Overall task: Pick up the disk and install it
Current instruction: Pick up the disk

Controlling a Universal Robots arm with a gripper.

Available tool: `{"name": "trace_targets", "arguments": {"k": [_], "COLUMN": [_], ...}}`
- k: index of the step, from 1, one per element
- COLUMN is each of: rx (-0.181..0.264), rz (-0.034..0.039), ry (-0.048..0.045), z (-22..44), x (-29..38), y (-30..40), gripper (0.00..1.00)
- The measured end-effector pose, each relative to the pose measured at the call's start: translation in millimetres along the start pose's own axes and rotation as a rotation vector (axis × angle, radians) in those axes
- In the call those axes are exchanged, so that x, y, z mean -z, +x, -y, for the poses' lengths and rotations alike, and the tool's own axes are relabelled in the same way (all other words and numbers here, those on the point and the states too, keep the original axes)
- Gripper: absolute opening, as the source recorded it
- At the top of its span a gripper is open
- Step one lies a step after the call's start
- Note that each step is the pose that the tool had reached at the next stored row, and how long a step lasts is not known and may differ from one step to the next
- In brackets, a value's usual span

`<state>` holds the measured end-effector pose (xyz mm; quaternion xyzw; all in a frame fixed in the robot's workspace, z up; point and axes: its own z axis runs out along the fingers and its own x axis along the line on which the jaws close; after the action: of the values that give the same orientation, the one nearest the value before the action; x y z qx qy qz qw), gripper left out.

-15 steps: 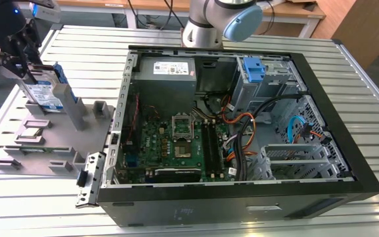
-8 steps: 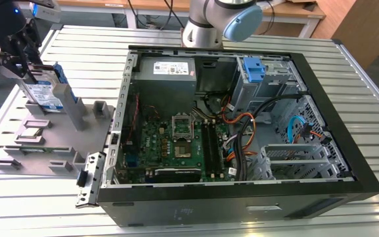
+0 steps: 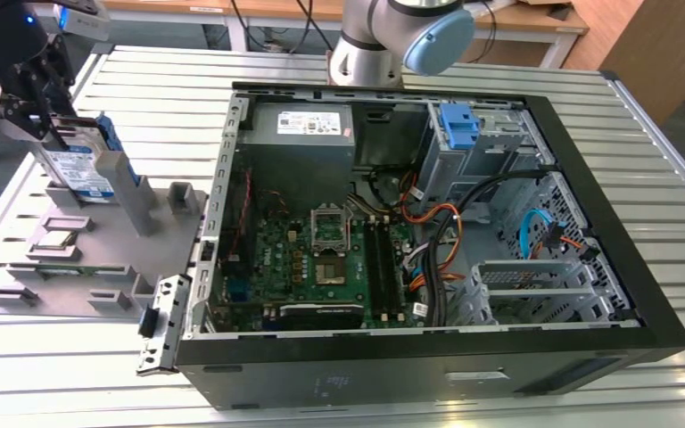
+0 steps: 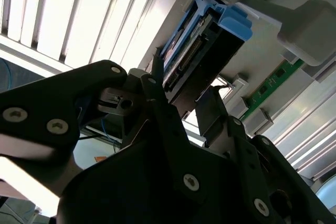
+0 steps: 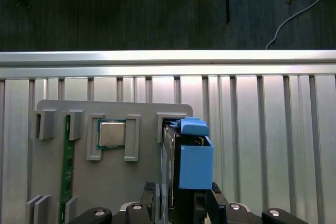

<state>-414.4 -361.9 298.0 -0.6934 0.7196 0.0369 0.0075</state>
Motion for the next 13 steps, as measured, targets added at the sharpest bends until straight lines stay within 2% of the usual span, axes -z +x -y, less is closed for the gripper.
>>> {"name": "trace_targets", "arguments": {"k": [2,3,13], "rx": [0.000,0.000,0.000], "rz": [0.0000,0.0000,0.0000], "ry": [0.0000,0.0000,0.0000], "z": [0.0,0.0,0.0], "x": [0.0,0.0,0.3], "y": [0.0,0.0,-0.2], "gripper": [0.52,0.45,0.45]}}
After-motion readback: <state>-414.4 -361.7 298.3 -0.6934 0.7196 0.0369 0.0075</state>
